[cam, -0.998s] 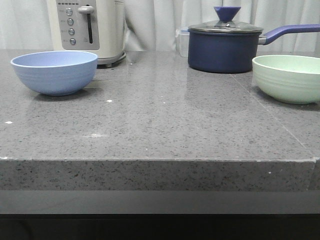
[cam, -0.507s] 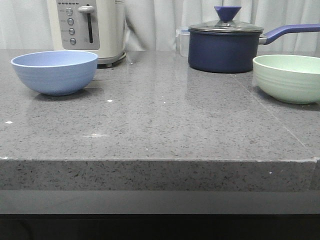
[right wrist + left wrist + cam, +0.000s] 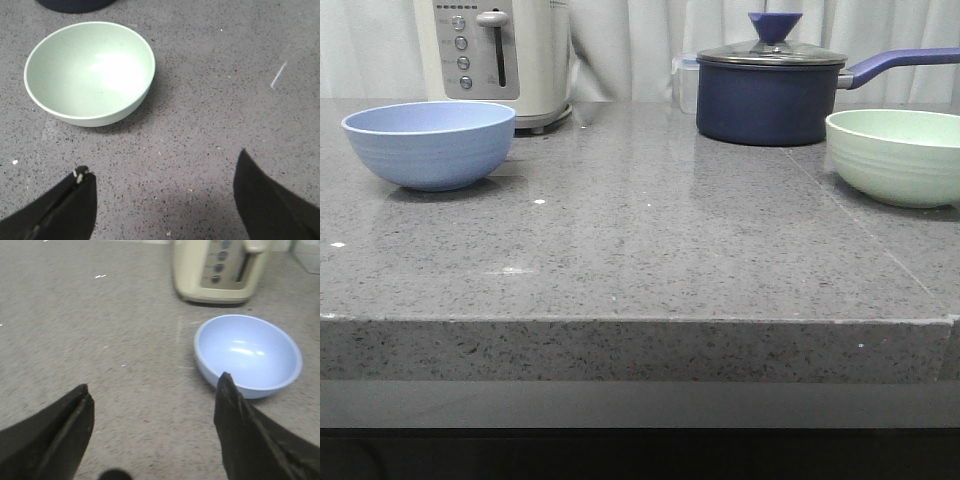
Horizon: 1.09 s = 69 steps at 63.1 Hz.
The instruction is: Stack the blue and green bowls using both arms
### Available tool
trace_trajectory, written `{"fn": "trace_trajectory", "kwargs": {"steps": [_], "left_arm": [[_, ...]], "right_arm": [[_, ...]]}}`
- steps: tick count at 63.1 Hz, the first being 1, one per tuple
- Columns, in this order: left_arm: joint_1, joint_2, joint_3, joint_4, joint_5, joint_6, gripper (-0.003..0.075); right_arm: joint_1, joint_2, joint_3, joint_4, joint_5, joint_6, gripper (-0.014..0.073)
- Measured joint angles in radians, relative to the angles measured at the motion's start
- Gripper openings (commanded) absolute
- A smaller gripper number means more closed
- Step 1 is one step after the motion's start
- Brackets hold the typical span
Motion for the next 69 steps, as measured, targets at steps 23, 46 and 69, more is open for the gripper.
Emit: {"fn": "trace_trajectory", "kwargs": {"steps": [23,46,69], "left_arm": [[-0.294,0.0,-0.002,-0.023,-0.006,0.068,0.0512],[-0.334,0.0,-0.002,-0.023,-0.006,0.07,0.0512],[-0.334,0.0,-0.002,-0.023,-0.006,0.07,0.0512]], "right_arm": [[-0.007,0.361,-0.295,0.004,0.18,-0.025,0.0563],[-0.179,0.685,-0.516,0.298,0.263,-0.242,0.0563],[-0.206,0.891,-0.525,0.48,0.19,-0.378,0.047]]}}
